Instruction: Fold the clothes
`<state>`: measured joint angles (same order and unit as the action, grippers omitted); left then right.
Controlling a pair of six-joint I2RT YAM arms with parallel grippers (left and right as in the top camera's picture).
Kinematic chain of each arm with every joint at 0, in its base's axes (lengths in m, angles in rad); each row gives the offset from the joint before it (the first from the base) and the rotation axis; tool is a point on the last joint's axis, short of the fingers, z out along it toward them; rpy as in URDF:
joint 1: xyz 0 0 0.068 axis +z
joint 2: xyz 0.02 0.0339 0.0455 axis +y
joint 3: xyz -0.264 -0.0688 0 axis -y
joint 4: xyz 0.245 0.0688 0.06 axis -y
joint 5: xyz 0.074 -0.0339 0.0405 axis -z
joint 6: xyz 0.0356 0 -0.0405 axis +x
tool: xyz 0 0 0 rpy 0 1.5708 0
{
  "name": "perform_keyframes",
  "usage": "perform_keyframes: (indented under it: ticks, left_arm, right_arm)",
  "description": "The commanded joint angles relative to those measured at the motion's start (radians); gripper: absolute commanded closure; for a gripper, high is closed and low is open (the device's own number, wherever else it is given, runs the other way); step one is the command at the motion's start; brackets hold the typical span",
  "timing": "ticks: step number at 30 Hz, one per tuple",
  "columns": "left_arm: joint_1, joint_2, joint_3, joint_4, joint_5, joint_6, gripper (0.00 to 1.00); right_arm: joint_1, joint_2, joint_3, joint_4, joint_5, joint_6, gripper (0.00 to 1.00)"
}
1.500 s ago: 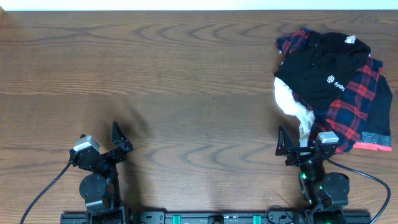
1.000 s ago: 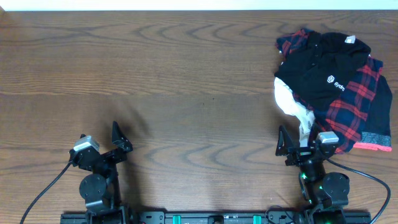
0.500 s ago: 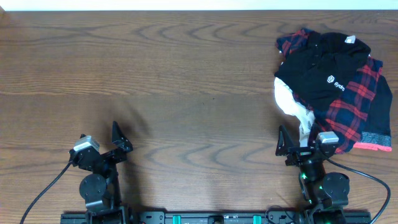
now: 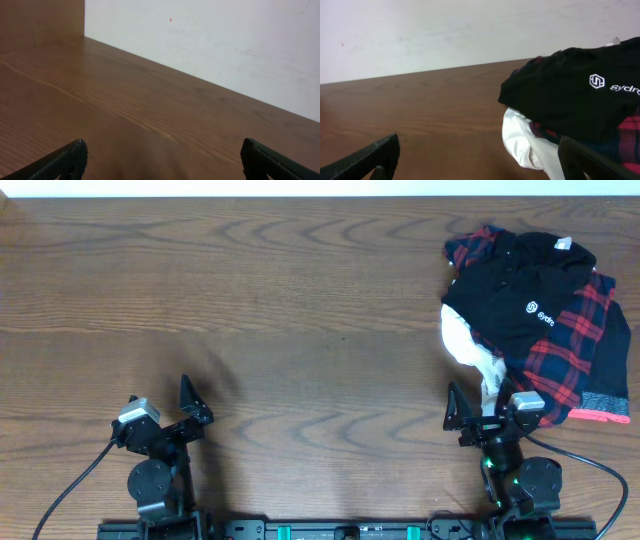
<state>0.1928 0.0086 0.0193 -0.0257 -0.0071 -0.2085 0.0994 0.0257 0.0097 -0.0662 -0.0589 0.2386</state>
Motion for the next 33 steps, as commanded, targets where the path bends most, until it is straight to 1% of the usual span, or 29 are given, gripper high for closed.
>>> perform_keyframes:
  ticks: [1, 12, 16, 20, 23, 27, 29, 33]
  left_arm:
    - [0.004, -0.003, -0.015, -0.042, -0.034, 0.013, 0.02]
    - [0.004, -0.003, -0.015, -0.037, -0.033, 0.007, 0.02]
    - [0.004, -0.003, -0.015, -0.037, -0.021, -0.085, 0.02]
    - [0.004, -0.002, 0.005, -0.034, 0.031, -0.088, 0.02]
    - [0.004, 0.016, 0.065, -0.034, 0.042, -0.108, 0.02]
    - [0.004, 0.127, 0.185, -0.034, 0.042, -0.108, 0.02]
    - [0.004, 0.228, 0.265, -0.036, 0.060, -0.099, 0.02]
    - [0.004, 0.451, 0.451, -0.073, 0.150, -0.063, 0.02]
  right_arm:
    - [0.012, -0.006, -0.004, 0.009, 0.006, 0.016, 0.01]
    - [0.012, -0.006, -0.004, -0.004, 0.006, 0.019, 0.01]
    - [0.012, -0.006, -0.004, -0.004, 0.006, 0.020, 0.01]
    - [0.012, -0.006, 0.013, -0.006, 0.006, 0.019, 0.01]
    - [0.012, 0.007, 0.054, -0.006, 0.041, 0.019, 0.01]
    - [0.012, 0.089, 0.143, -0.008, 0.100, 0.019, 0.01]
    - [0.012, 0.174, 0.220, -0.014, 0.118, 0.018, 0.01]
    - [0.012, 0.369, 0.397, -0.068, 0.132, 0.005, 0.01]
